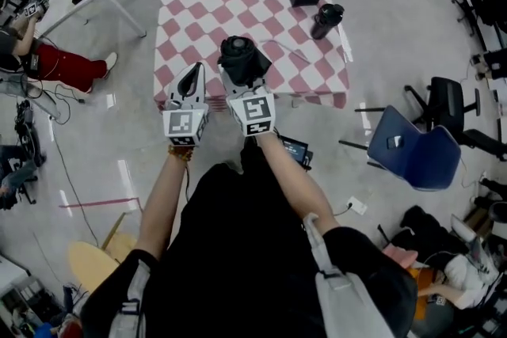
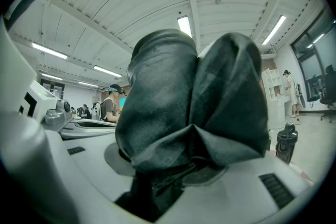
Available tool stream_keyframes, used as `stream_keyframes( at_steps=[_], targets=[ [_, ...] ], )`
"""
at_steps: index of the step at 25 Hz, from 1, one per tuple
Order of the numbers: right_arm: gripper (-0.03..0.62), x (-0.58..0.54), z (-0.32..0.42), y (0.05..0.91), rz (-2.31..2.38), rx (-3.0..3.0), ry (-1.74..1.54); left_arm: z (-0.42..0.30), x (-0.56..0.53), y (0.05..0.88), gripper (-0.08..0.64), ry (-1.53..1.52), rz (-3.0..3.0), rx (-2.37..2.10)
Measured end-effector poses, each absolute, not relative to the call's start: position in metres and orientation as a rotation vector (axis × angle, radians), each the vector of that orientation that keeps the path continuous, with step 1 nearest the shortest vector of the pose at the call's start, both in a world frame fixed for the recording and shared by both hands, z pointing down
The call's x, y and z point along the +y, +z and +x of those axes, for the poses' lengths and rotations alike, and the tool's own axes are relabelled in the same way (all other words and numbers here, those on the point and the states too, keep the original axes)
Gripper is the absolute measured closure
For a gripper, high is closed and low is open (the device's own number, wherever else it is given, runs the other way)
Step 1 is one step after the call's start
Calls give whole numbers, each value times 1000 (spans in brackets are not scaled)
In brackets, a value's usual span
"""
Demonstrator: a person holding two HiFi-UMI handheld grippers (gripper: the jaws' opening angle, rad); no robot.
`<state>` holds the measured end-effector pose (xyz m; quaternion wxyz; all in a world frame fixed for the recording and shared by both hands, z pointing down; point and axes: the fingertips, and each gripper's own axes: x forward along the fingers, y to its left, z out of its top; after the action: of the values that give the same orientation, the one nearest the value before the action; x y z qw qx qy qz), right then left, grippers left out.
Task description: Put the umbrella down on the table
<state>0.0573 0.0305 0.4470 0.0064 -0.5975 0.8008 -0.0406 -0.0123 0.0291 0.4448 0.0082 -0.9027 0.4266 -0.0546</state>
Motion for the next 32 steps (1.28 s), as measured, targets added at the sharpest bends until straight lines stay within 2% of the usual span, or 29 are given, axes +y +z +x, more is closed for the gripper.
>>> stream_keyframes(
  at_steps=[20,32],
  targets=[
    [400,-103,78,489,-1977,2504,-309,-6,-106,467,546,-145,-2934,1266],
    [400,-163,104,533,-2027,2434,-582,-20,-138,491,546,-161,-3024,1238]
  ],
)
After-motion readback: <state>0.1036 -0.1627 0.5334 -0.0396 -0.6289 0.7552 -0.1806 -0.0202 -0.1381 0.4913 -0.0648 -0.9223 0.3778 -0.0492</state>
